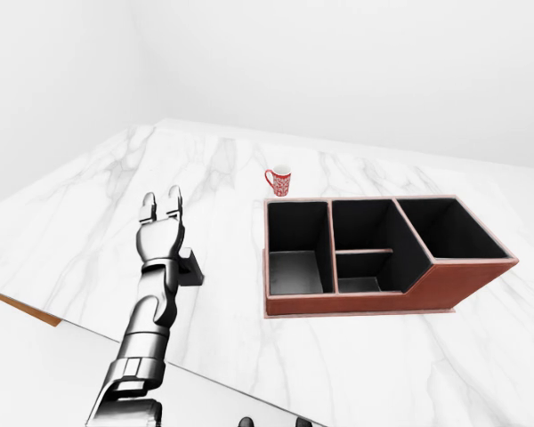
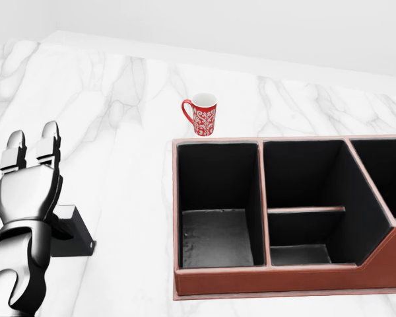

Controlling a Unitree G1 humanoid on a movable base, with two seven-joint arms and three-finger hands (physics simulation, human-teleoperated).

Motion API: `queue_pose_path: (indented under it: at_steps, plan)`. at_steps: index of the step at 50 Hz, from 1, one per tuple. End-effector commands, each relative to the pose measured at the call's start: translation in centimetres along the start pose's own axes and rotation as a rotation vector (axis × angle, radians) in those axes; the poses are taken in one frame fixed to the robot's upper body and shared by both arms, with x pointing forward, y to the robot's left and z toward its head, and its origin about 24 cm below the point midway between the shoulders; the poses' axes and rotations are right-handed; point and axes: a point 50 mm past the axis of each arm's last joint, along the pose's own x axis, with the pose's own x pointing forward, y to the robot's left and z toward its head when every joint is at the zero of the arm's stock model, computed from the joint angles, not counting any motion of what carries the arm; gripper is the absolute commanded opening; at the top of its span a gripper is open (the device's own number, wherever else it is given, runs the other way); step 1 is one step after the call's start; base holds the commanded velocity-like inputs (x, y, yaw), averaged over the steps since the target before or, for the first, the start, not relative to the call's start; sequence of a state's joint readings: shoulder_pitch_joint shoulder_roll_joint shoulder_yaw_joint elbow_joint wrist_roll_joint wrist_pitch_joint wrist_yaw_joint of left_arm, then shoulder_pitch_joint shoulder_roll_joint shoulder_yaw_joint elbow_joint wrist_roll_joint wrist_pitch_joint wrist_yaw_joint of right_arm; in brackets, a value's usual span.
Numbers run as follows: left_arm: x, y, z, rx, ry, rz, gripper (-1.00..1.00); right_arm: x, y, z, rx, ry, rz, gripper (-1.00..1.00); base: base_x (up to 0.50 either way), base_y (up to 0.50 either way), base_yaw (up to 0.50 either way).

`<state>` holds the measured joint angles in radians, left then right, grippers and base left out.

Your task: Pick up the book and place it in the left compartment of the caddy.

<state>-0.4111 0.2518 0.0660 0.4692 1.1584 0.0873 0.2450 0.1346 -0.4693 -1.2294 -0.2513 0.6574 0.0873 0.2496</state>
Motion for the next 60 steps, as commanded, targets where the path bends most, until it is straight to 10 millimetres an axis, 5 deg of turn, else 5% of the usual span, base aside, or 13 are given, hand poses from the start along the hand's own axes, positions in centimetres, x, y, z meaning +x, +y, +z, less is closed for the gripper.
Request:
queue_pose_path:
  at_steps: [1, 14, 32, 60]
  plan:
    - [2.0, -1.5, -0.9, 0.017, 0.061, -0.056, 1.00, 0.0, 0.0, -0.2, -0.002, 0.006, 0.002, 1.00, 0.00, 0.00, 0.00]
    - [3.4, -2.1, -1.7, 0.059, 0.121, -0.114, 1.00, -0.1, 0.1, -0.3, -0.003, 0.014, 0.006, 1.00, 0.00, 0.00, 0.00]
    - [2.7, -4.2, -2.0, 0.160, 0.108, -0.338, 1.00, 0.0, 0.2, -0.2, -0.005, 0.009, 0.009, 1.00, 0.00, 0.00, 0.00]
    - [2.2, -5.0, -2.2, 0.170, 0.137, -0.430, 1.00, 0.0, 0.2, -0.2, -0.006, 0.008, 0.012, 1.00, 0.00, 0.00, 0.00]
